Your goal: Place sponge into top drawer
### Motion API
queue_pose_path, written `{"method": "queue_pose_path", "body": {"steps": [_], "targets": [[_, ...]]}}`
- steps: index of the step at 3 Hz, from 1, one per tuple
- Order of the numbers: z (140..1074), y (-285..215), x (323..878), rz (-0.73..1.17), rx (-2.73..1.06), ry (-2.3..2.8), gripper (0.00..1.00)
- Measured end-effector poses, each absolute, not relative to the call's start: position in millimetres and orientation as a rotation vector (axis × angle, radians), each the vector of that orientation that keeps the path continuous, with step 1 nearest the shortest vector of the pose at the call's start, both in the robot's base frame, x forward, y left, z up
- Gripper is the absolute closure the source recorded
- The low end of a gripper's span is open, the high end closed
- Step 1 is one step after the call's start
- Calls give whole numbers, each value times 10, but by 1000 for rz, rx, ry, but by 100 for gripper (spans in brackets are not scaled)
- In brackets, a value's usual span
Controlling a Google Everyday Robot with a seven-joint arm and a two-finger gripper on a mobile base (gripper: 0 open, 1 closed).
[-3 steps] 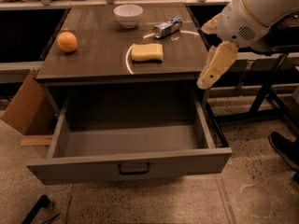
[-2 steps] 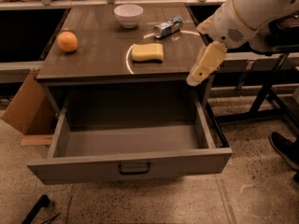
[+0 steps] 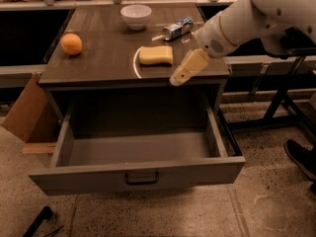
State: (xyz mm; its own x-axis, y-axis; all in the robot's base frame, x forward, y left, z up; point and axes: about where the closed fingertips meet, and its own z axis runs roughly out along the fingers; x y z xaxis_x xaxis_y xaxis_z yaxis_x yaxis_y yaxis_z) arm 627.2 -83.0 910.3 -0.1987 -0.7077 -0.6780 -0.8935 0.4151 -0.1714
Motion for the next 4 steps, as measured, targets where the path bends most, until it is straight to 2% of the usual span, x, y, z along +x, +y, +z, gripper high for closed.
{"method": "queue_pose_path", "body": {"steps": [2, 4], "targets": [[8937, -508, 6668, 331, -1334, 1881, 0], [8883, -455, 6858, 384, -1285, 1857, 0]]}}
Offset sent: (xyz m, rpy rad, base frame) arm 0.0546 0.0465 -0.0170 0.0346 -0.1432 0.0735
